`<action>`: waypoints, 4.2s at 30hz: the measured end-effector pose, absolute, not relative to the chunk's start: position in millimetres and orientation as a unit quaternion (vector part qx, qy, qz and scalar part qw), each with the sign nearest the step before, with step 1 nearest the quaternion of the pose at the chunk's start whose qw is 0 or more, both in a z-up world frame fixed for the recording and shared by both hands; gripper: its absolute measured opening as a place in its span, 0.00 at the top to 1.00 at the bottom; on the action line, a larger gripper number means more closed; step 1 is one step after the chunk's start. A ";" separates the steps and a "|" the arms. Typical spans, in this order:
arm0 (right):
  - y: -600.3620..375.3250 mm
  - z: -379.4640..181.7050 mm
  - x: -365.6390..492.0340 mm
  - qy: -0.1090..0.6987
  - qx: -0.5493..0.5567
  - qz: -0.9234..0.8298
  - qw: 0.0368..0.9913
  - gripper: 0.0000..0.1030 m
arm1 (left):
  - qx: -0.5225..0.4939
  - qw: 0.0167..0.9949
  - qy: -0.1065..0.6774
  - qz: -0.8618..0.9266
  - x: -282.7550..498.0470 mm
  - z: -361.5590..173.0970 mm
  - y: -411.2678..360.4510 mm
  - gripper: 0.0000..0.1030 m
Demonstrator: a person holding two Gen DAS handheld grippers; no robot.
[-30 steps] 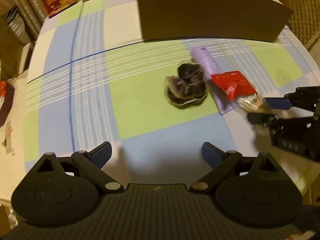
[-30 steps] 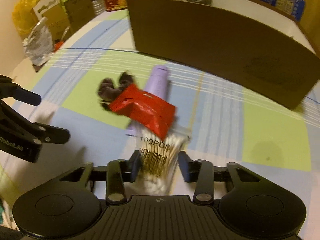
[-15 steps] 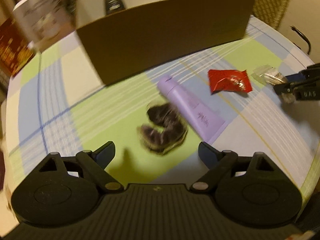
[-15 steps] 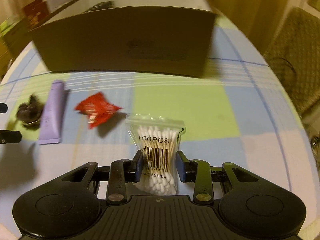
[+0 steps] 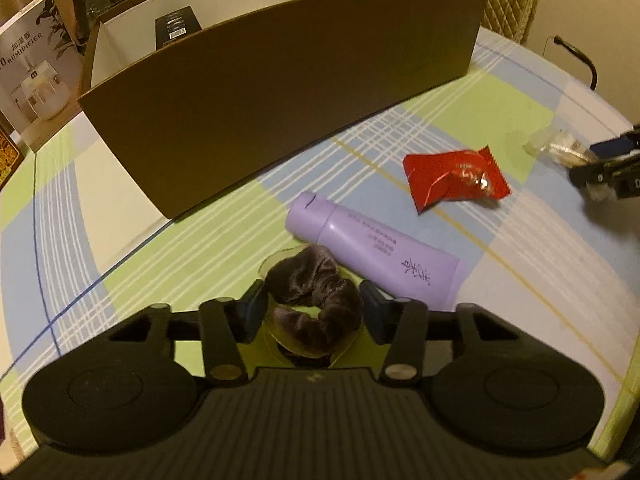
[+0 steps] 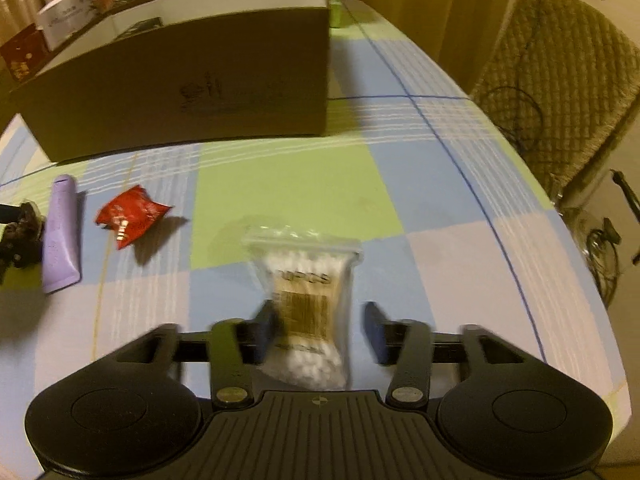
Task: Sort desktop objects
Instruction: 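Grasp the dark scrunchie with the left tool while the right tool holds the swab bag, then carry the scrunchie and swab bag into the brown box and release both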
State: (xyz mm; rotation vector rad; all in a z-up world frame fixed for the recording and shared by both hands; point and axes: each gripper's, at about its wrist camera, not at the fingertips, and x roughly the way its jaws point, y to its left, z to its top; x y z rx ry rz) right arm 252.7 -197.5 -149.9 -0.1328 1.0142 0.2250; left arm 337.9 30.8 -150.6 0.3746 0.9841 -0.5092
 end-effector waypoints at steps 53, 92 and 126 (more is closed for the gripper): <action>-195.2 -95.5 229.4 0.446 -0.083 0.361 0.815 0.79 | 0.035 0.868 0.491 -0.066 231.7 -85.6 -4.1 0.75; -153.4 -3.5 356.6 0.355 -0.075 0.341 0.867 0.79 | 0.100 0.909 0.382 -0.130 400.8 -2.4 -30.7 0.75; -115.6 -55.6 482.7 0.422 -0.087 0.279 0.858 0.79 | 0.112 0.867 0.451 -0.180 542.4 -77.5 -82.2 0.73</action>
